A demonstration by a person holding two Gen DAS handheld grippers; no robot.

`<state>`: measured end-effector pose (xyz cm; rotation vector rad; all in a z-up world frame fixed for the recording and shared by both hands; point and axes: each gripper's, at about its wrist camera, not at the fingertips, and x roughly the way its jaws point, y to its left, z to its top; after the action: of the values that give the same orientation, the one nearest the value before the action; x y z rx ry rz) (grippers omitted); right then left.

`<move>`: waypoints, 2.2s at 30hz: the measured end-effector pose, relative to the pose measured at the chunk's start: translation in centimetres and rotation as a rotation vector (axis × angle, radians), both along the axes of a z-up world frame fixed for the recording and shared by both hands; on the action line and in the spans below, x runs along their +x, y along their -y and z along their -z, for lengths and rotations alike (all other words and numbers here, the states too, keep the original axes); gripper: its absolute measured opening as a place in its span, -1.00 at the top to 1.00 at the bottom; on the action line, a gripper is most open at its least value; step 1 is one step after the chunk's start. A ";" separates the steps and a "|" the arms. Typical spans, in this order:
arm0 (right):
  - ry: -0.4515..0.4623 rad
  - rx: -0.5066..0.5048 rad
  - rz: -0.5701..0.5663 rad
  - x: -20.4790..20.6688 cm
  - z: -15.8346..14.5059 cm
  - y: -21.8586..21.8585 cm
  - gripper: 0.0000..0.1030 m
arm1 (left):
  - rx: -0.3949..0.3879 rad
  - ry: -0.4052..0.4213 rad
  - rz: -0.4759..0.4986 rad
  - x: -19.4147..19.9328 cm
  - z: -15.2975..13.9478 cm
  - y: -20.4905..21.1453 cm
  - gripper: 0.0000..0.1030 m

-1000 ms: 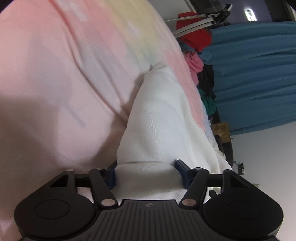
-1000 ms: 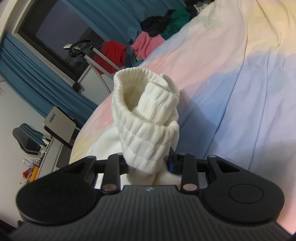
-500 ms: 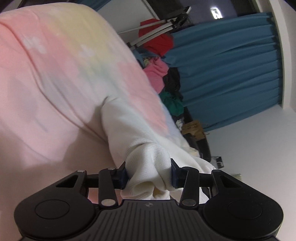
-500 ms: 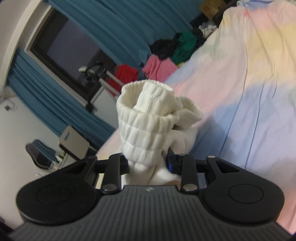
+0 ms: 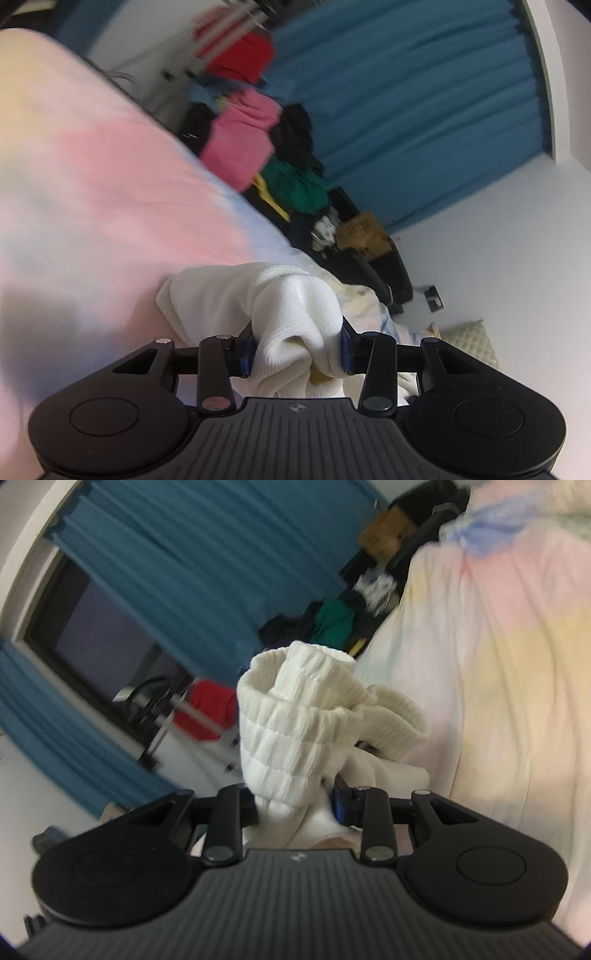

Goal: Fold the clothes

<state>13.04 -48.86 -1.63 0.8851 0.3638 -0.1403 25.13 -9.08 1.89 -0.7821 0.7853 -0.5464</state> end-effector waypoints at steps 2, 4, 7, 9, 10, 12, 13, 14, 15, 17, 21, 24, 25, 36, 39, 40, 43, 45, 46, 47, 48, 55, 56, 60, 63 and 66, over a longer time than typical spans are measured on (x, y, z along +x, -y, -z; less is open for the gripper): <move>0.010 0.008 0.040 1.8 -0.3 3.0 0.37 | -0.006 -0.007 0.030 3.7 0.1 4.1 0.16; 0.022 0.018 0.079 3.4 -0.2 5.8 0.37 | -0.023 0.001 0.043 6.5 0.5 8.0 0.17; 0.031 0.003 0.127 5.3 0.9 8.8 0.37 | -0.021 0.020 0.054 9.6 2.3 12.6 0.17; 0.023 0.008 0.152 6.0 2.7 10.3 0.37 | 0.002 0.020 0.072 10.9 3.7 14.9 0.17; 0.013 0.012 0.155 6.3 3.6 10.9 0.37 | 0.012 0.023 0.080 11.2 4.5 15.6 0.17; 0.005 0.028 0.157 6.5 5.5 11.6 0.37 | 0.027 0.045 0.097 11.0 6.0 15.7 0.17; 0.007 0.032 0.155 6.1 6.4 11.4 0.37 | 0.035 0.061 0.112 10.9 6.8 15.5 0.17; 0.009 0.036 0.153 5.6 7.2 11.3 0.37 | 0.045 0.074 0.133 10.7 7.5 15.2 0.17; 0.010 0.041 0.152 5.1 8.0 11.1 0.37 | 0.054 0.087 0.153 10.4 8.3 14.9 0.16; -0.003 0.070 0.162 3.6 9.8 10.1 0.36 | 0.080 0.092 0.202 9.2 9.9 13.7 0.15; -0.088 0.192 0.199 -0.1 15.5 8.3 0.35 | 0.218 0.077 0.290 6.5 13.9 12.6 0.12; -0.092 0.225 0.216 -1.5 18.6 7.6 0.30 | 0.314 0.088 0.312 5.7 15.8 12.8 0.02; -0.078 0.241 0.218 -1.7 18.8 7.7 0.27 | 0.333 0.108 0.319 5.7 16.1 13.0 -0.01; -0.310 -0.030 0.155 -4.1 7.6 5.9 0.17 | 0.538 0.232 0.275 -0.4 6.9 12.4 -0.77; -0.278 -0.145 0.145 -6.6 3.6 4.1 0.17 | 0.572 0.309 0.288 -4.5 2.7 11.3 -0.93; -0.265 -0.175 0.131 -7.1 2.5 3.5 0.17 | 0.577 0.338 0.292 -6.0 1.3 11.0 -1.00; -0.217 -0.251 0.092 -9.4 -0.5 1.4 0.15 | 0.579 0.401 0.294 -10.2 -2.1 9.6 -0.99; -0.185 -0.287 0.073 -11.0 -2.1 0.3 -0.13 | 0.581 0.426 0.288 -12.7 -4.0 8.7 -0.99; -0.167 -0.307 0.065 -11.7 -2.7 -0.4 -0.40 | 0.581 0.439 0.279 -14.0 -4.9 8.1 -0.99; -0.151 -0.326 0.054 -12.5 -3.4 -1.1 -0.50 | 0.582 0.451 0.269 -15.3 -5.8 7.6 -0.99; -0.134 -0.344 0.044 -13.2 -4.1 -1.9 -0.69 | 0.589 0.465 0.262 -16.5 -6.6 7.1 -0.99; -0.065 -0.434 -0.005 -17.6 -6.5 -6.8 -0.65 | 0.638 0.571 0.240 -24.9 -9.7 4.0 -0.99; -0.056 -0.450 -0.008 -18.1 -6.5 -7.5 -0.65 | 0.643 0.585 0.243 -26.1 -10.0 3.6 -0.99; -0.025 -0.519 -0.008 -19.9 -6.2 -10.0 -0.64 | 0.656 0.627 0.215 -29.8 -9.7 2.3 -0.99; -0.013 -0.577 0.005 -20.6 -5.3 -11.5 -0.64 | 0.639 0.625 0.184 -31.7 -8.6 1.3 -0.99; -0.011 -0.615 0.010 -21.0 -4.1 -12.7 -0.64 | 0.611 0.621 0.140 -32.7 -7.3 0.0 -0.99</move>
<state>-7.99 -36.17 2.48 0.2790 0.3010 -0.2498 -7.53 -9.06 9.17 0.0238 0.3848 -0.5884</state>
